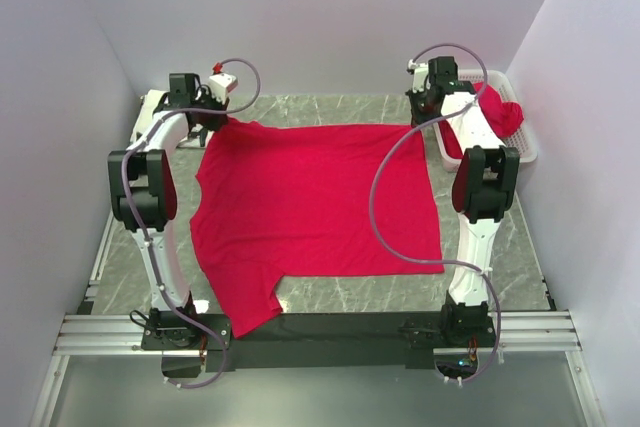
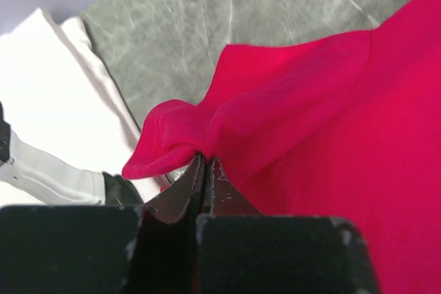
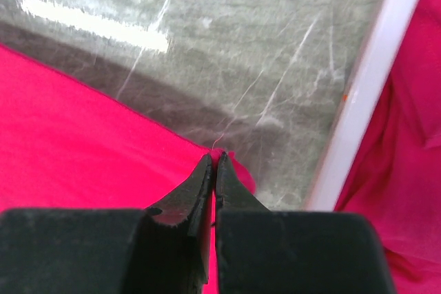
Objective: Fold and stack the t-shirts
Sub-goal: Fold the tshirt
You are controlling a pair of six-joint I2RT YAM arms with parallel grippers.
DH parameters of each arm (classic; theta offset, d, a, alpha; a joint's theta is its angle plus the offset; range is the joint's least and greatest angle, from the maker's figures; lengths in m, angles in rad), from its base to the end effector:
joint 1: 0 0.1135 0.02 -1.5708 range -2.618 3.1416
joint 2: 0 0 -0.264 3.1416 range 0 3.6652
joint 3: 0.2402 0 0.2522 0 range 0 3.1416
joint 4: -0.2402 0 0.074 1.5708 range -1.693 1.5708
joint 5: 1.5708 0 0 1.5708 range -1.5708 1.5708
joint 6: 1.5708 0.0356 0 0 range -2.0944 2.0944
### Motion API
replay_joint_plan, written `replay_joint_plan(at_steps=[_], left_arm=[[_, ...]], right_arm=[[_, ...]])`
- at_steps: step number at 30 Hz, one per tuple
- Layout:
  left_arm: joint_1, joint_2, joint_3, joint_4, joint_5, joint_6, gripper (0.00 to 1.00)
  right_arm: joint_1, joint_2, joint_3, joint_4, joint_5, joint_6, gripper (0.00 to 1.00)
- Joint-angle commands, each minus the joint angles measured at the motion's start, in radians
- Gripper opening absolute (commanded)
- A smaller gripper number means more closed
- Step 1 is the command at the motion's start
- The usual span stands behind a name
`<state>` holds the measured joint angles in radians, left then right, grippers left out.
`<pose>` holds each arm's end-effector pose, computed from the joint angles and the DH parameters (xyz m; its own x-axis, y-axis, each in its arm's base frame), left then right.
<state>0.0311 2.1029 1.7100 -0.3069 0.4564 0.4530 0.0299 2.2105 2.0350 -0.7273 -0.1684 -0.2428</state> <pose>0.4845 -0.0006 0.2344 -0.4435 0.3793 -0.8121 0.5596 0.8249 0.0796 0.4964 0.0208 0.2560 -0.7297 -0.2589 -0.6329 -0.3180 0.9479 -0.0212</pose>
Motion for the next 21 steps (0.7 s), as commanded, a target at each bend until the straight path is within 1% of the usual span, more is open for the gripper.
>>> replay_joint_plan(at_steps=[1, 7, 9, 12, 15, 21], left_arm=[[0.006, -0.118, -0.048, 0.057, 0.021, 0.027, 0.01], [0.015, -0.230, -0.163, 0.065, 0.039, 0.056, 0.01], [0.016, -0.276, -0.191, 0.045, 0.048, 0.068, 0.01], [0.016, -0.338, -0.277, 0.034, 0.047, 0.084, 0.01], [0.020, -0.372, -0.322, 0.003, 0.048, 0.096, 0.01], [0.027, -0.464, -0.481, -0.029, 0.039, 0.122, 0.01]], right_arm=[[-0.008, -0.069, -0.035, 0.005, -0.017, -0.047, 0.00], [-0.008, -0.135, -0.124, 0.022, -0.020, -0.104, 0.00], [-0.008, -0.163, -0.165, 0.038, -0.020, -0.125, 0.00], [-0.010, -0.189, -0.203, 0.045, -0.032, -0.157, 0.00], [-0.010, -0.216, -0.243, 0.049, -0.045, -0.197, 0.00], [-0.012, -0.259, -0.363, 0.068, -0.066, -0.282, 0.00]])
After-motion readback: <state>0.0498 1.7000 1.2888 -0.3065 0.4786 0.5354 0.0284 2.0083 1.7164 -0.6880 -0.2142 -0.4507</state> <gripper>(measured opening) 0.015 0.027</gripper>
